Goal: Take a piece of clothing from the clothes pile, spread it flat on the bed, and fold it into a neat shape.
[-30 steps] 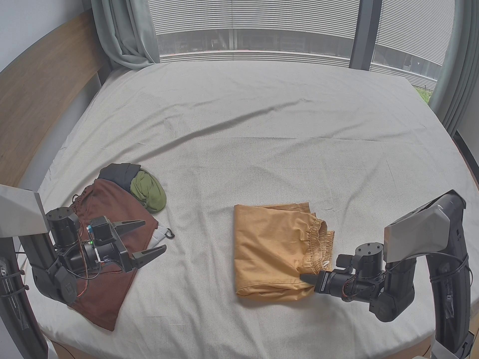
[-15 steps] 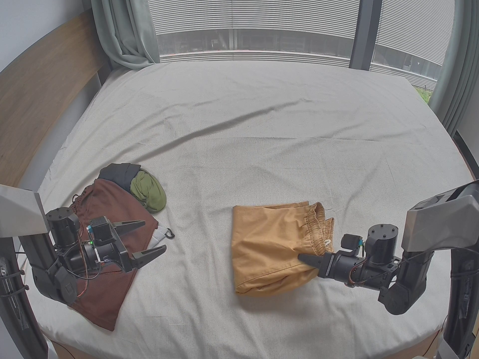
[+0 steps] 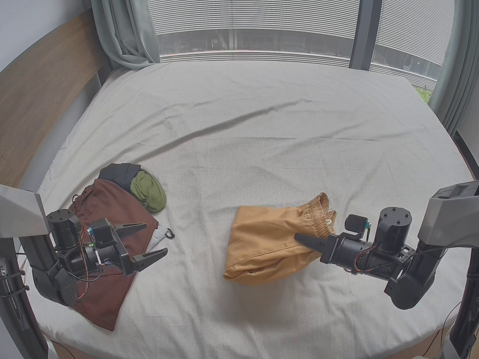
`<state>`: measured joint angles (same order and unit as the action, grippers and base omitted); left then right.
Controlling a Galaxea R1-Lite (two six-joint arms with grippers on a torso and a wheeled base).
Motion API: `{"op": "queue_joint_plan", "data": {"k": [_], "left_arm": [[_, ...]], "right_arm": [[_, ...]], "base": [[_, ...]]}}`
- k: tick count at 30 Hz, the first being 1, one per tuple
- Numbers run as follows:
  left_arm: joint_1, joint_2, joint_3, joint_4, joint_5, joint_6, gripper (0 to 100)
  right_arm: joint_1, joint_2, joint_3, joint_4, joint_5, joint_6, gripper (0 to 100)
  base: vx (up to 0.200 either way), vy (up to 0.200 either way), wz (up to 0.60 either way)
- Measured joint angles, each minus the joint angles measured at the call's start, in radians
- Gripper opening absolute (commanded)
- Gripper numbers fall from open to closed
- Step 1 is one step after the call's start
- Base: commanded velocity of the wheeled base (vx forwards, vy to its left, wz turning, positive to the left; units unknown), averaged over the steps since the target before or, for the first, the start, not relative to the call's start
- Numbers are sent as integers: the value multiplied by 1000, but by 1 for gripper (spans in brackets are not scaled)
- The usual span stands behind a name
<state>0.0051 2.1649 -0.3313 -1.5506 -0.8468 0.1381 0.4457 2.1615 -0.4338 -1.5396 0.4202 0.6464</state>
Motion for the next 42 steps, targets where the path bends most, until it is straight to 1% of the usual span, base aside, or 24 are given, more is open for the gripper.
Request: {"op": "queue_joint_plan", "data": {"k": [11, 15, 21, 24, 29, 42], "left_arm": [[-3, 0, 2, 0, -1, 0, 100], [-3, 0, 2, 0, -1, 0, 100], [-3, 0, 4, 0, -1, 0, 100], [-3, 0, 4, 0, -1, 0, 100], [-3, 0, 4, 0, -1, 0, 100], [-3, -3, 2, 0, -1, 1, 100]], "right_arm": [[2, -21, -79, 5, 10, 7, 0], [2, -25, -111, 35, 9, 7, 0], [2, -50, -181, 134, 9, 7, 0], [2, -69, -237, 216, 9, 7, 0], [1, -89, -331, 305, 9, 7, 0], [0, -80, -518, 442, 9, 6, 0]], "base": [[0, 0, 0], [0, 0, 0], [0, 0, 0], [0, 0, 0], [0, 0, 0], [0, 0, 0]]}}
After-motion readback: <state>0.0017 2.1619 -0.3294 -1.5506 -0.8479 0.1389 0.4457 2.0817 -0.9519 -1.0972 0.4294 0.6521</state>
